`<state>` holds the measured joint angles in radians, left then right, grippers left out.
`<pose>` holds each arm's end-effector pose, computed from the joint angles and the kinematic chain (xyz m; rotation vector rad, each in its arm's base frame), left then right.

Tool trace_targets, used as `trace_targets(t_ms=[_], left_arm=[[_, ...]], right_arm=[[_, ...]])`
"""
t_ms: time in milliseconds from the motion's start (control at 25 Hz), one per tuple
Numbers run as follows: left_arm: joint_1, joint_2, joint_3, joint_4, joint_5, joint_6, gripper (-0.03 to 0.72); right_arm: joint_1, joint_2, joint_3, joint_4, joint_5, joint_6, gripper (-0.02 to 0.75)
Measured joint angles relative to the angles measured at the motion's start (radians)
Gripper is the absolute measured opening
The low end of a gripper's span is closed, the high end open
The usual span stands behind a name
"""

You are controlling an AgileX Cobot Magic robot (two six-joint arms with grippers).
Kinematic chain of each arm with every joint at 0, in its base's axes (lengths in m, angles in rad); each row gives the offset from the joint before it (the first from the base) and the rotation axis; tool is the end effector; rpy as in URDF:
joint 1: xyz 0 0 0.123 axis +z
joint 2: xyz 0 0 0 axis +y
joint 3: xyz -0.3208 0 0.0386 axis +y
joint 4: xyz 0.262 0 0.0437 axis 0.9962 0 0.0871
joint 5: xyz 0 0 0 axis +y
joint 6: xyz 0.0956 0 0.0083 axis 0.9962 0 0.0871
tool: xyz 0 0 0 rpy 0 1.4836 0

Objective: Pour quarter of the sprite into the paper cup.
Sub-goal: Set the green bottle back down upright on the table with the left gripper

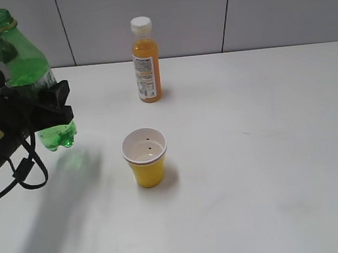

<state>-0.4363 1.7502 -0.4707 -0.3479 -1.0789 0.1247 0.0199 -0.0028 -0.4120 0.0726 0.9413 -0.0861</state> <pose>0.2868 -0.1019 0.1806 0.1069 1.7015 -0.0977 -0.0121 0.0054 0.2656 -0.1009 2.0058 0.0440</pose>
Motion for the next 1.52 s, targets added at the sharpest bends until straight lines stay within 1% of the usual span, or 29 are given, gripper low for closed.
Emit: trace_targets(t_ms=[240,320,520,880,1080,1280,1520], left_arm=[[0.074,0.069,-0.022,0.021,-0.019,-0.068,0.472],[0.092,0.088,-0.047,0.053,-0.020,-0.072,0.472],[0.102,0.150,-0.130,0.097,-0.029,-0.074,0.472],[0.134,0.262,-0.259,0.102,-0.013,-0.062,0.472],[0.157,0.283,-0.280,0.111,-0.004,-0.043,0.472],[0.158,0.304,-0.280,0.140,0.005,-0.042,0.472],[0.158,0.306,-0.280,0.143,0.022,-0.042,0.472]], right_arm=[[0.000,0.000,0.000,0.000,0.000,0.000,0.592],[0.000,0.000,0.000,0.000,0.000,0.000,0.592],[0.000,0.000,0.000,0.000,0.000,0.000,0.592],[0.000,0.000,0.000,0.000,0.000,0.000,0.592],[0.000,0.000,0.000,0.000,0.000,0.000,0.592],[0.000,0.000,0.000,0.000,0.000,0.000,0.592],[0.000,0.000,0.000,0.000,0.000,0.000,0.592]])
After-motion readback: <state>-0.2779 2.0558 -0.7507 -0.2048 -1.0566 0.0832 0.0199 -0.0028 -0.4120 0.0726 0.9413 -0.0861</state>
